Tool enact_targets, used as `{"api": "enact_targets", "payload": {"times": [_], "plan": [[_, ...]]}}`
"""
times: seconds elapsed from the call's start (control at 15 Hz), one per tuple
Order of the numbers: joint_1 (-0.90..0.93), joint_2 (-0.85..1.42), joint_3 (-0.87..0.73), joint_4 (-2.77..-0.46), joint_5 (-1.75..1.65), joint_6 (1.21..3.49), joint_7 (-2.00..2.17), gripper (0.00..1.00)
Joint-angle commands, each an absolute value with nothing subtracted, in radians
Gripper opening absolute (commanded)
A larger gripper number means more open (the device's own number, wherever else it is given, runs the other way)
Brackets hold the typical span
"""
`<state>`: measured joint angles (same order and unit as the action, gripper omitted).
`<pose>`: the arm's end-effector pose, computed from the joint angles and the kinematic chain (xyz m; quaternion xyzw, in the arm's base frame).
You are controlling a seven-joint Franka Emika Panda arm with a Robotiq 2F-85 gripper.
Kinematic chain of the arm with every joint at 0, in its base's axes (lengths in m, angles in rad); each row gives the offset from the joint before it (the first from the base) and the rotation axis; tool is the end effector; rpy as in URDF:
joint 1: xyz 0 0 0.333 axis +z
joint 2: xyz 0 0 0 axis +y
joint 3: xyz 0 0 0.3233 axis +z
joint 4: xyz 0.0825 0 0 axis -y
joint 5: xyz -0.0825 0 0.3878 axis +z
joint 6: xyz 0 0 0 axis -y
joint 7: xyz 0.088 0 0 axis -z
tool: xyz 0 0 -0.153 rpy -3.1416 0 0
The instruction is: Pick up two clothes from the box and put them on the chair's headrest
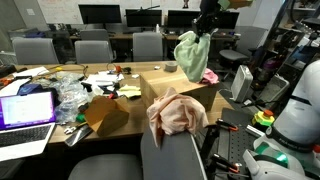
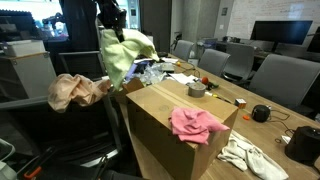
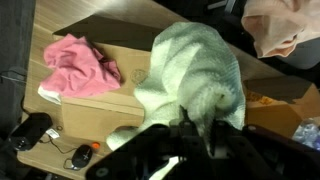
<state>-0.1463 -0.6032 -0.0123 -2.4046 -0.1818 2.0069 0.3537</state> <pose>0.3908 -0.0814 0.5074 0.9663 -0.2216 0.1098 0.0719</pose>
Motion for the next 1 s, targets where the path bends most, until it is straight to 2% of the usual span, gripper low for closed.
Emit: {"api": "enact_targets", "payload": {"times": [0.0,0.93], "plan": [[-0.081,-0.674,-0.016,-2.400,-0.129,1.946,0.190,0.03],[0.154,-0.697,0.007,-2.376,-0.089,1.776,-0.256,0.03]]}}
